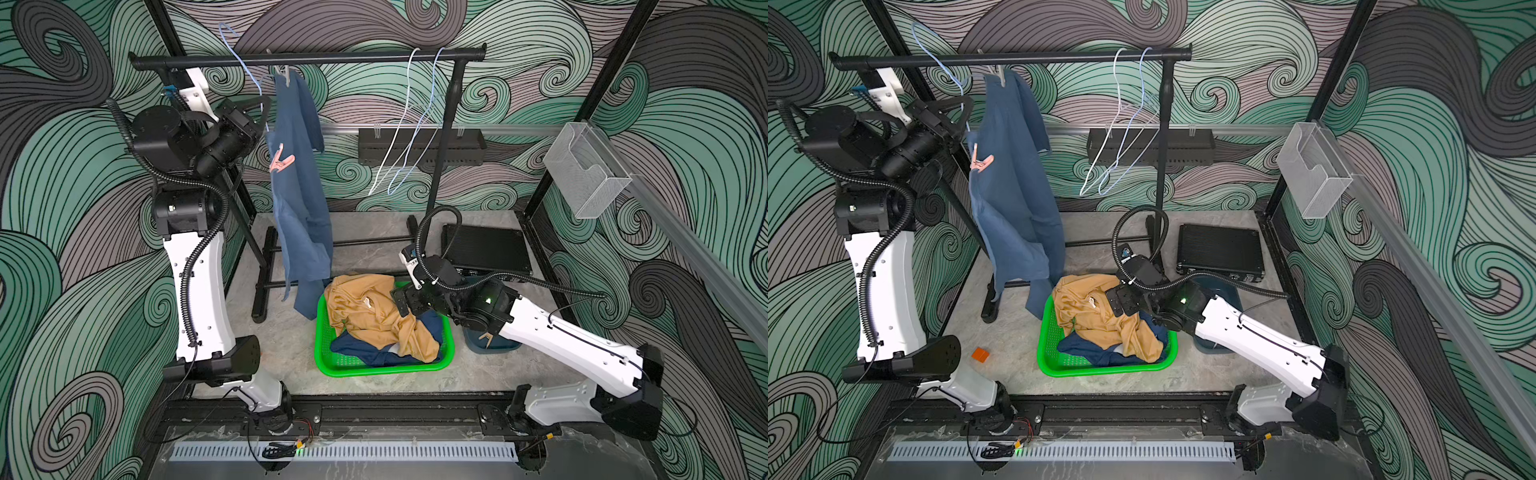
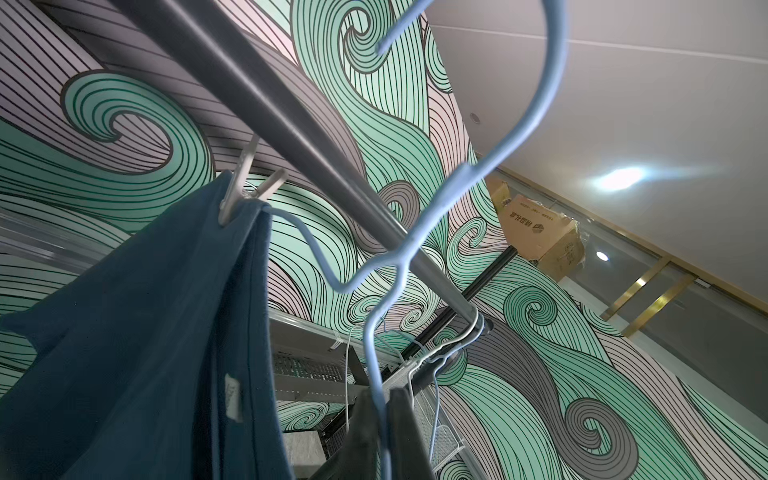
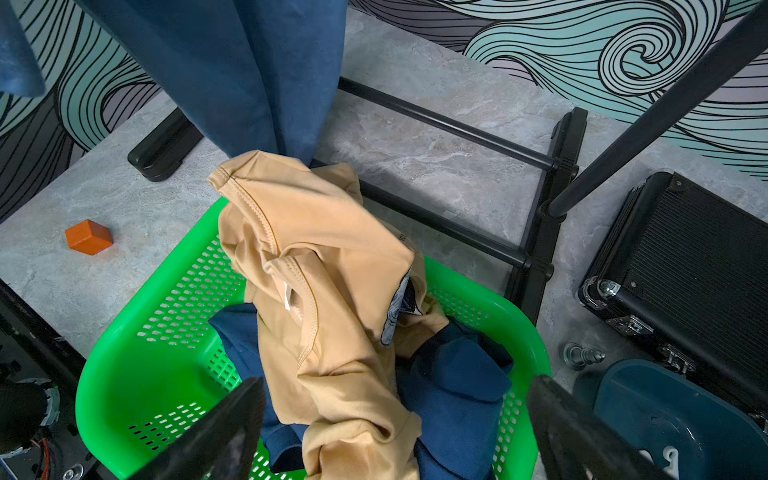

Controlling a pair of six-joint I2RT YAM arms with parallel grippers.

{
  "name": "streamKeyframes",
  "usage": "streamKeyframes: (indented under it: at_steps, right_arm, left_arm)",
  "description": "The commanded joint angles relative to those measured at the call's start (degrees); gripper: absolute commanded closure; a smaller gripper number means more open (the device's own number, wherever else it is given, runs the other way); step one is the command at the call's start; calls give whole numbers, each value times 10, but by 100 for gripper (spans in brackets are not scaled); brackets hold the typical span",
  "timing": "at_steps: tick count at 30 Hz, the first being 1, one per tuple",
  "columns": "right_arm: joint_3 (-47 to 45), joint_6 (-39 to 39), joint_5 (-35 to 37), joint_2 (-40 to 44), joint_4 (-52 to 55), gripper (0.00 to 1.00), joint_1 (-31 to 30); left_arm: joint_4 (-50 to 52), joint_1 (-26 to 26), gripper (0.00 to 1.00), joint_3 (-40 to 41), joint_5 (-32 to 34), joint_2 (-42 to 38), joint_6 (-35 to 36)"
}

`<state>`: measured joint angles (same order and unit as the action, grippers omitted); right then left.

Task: Remove the clothespins securing t-shirts to the hanger
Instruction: Pick up the hanger from the clothes rail.

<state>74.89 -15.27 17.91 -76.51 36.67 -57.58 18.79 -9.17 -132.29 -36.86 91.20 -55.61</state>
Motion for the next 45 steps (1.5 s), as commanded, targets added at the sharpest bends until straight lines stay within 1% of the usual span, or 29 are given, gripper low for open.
streamKeyframes:
  at_steps: [1,8,10,11,22,29,32,36,42,45]
  right_arm:
    - [15,-2,5,2,8,1,-5]
    - [12,-5,10,10,11,1,-10]
    - [10,-6,12,14,12,1,-12]
    - [9,-6,13,16,12,1,-13]
    - [3,-13,30,37,23,1,-32]
    - [-4,-17,41,54,28,1,-40]
    - [-5,-17,45,57,31,1,-41]
    - [-5,-14,55,66,34,1,-41]
    - [5,-13,65,71,48,1,-41]
    - [3,-11,70,78,48,1,-41]
  left_arm:
    - [-23,5,100,13,4,-36,14]
    - [-39,5,100,104,15,-91,18]
    - [-38,5,100,117,16,-93,20]
    - [-37,5,100,123,16,-113,20]
    - [-38,5,100,222,31,-191,25]
    - [-27,9,100,209,50,-209,29]
    - [-2,18,100,183,84,-216,57]
    - [7,24,100,177,127,-231,73]
    - [-19,40,100,184,183,-257,84]
    - [-42,52,100,170,180,-251,71]
